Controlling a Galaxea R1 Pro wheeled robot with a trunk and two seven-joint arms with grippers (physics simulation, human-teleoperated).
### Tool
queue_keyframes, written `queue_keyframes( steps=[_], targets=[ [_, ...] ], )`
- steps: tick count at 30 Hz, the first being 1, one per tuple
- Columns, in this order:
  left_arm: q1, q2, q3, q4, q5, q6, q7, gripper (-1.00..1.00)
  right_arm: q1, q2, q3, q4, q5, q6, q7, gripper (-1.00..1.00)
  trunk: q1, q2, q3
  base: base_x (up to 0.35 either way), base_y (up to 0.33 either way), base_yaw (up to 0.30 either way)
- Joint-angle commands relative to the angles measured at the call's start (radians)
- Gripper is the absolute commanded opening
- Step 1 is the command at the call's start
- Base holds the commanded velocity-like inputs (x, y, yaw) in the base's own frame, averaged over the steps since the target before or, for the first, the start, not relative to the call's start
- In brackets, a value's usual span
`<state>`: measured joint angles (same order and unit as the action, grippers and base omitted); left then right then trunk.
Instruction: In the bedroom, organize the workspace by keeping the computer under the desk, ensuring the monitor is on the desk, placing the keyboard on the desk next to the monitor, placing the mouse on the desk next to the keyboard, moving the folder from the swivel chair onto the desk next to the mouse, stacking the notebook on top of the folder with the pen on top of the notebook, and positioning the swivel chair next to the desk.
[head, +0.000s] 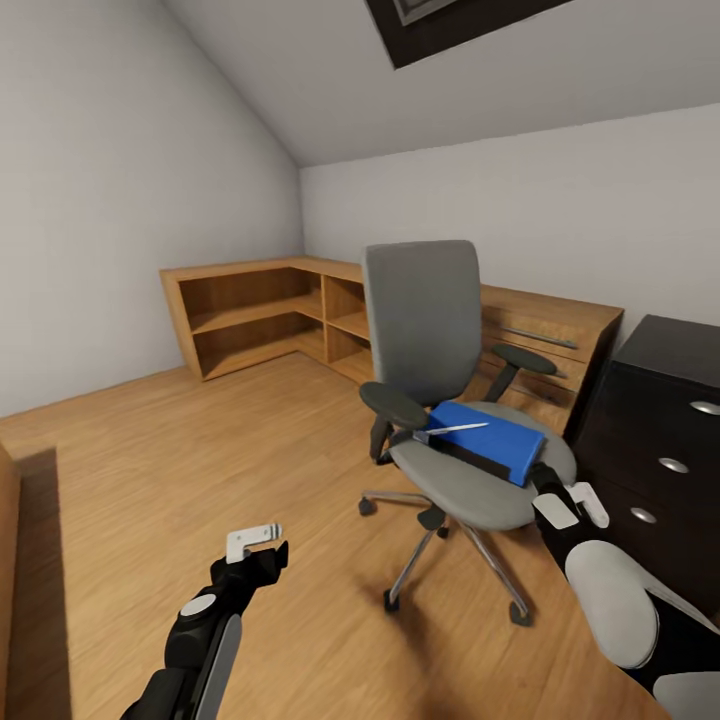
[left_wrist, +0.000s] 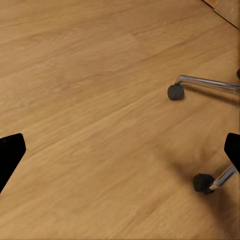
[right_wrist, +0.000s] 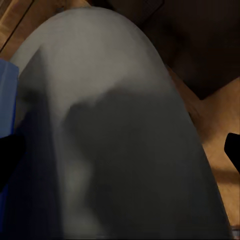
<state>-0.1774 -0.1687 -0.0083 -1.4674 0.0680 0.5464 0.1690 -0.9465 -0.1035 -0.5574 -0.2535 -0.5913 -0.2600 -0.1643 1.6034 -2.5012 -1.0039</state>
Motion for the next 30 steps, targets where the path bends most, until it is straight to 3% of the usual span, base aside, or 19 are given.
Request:
queue_keyframes(
  steps=[1, 10, 23, 29, 30],
  targets=[
    [-0.001, 0.000, -0.003, 0.001, 0.007, 0.004, 0.007, 1.00, 0.000, 0.000, 0.007, 0.000, -0.012, -0.004, 0.000, 1.00, 0.000, 0.000, -0.001, 0.003, 0.189, 0.000],
    [-0.001, 0.000, -0.012, 0.019, 0.006, 0.003, 0.009, 1.00, -0.001, -0.001, 0.007, -0.001, -0.012, -0.004, 0.000, 1.00, 0.000, 0.000, -0.001, -0.012, 0.077, 0.000],
    [-0.001, 0.000, -0.015, 0.019, 0.006, 0.004, 0.009, 1.00, -0.001, -0.001, 0.007, 0.000, -0.012, -0.004, 0.000, 1.00, 0.000, 0.000, -0.001, -0.292, 0.000, 0.000],
    [-0.001, 0.000, -0.014, 0.019, 0.007, 0.003, 0.009, 1.00, 0.000, 0.002, 0.007, 0.003, -0.012, -0.003, 0.001, 1.00, 0.000, 0.000, -0.001, -0.140, 0.000, 0.000],
    [-0.001, 0.000, -0.014, 0.019, 0.007, 0.003, 0.009, 1.00, 0.000, 0.033, 0.008, 0.003, -0.009, 0.000, 0.011, 1.00, 0.000, 0.000, -0.001, -0.005, 0.000, 0.000]
  ],
)
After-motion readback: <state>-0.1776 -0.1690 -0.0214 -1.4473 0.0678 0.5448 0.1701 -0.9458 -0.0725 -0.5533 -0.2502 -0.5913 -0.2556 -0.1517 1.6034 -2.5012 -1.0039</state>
